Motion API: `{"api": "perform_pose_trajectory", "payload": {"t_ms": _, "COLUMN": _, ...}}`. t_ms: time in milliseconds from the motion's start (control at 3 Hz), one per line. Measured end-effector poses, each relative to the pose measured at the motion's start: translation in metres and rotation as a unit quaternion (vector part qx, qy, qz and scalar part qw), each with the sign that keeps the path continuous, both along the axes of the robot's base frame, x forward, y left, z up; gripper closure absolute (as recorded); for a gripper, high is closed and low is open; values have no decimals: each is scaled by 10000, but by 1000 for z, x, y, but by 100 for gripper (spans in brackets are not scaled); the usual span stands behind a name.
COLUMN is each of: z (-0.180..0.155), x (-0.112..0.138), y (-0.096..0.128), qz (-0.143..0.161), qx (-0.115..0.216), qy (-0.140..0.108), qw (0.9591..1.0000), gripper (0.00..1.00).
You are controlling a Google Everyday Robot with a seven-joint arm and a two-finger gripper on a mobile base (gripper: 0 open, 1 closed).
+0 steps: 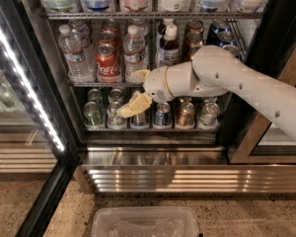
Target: Pick coke can from middle shelf of fridge
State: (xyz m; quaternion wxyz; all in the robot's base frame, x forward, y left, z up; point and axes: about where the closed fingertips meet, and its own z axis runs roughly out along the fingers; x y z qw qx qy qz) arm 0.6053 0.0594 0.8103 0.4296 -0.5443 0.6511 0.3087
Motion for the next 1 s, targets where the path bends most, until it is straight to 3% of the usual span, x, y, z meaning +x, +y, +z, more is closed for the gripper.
{"api": "perform_pose_trajectory", "payload": {"t_ms": 333, "z": 6, "x": 15, "y": 26, "qz": 247, "qx": 12, "qy": -124, "qw": 9996, "gripper": 12}}
{"api": "perform_pose_trajectory", "payload": {"t_ms": 667, "z": 4, "x": 22, "y": 40, "qz": 348, "qx": 99, "qy": -99, "qw": 9993, "gripper": 13}}
{"api": "perform_pose_trajectory", "payload": {"t_ms": 1000, "z": 4, "x": 20, "y": 40, "qz": 348, "qx": 98, "qy": -100, "qw": 9993, "gripper": 12}}
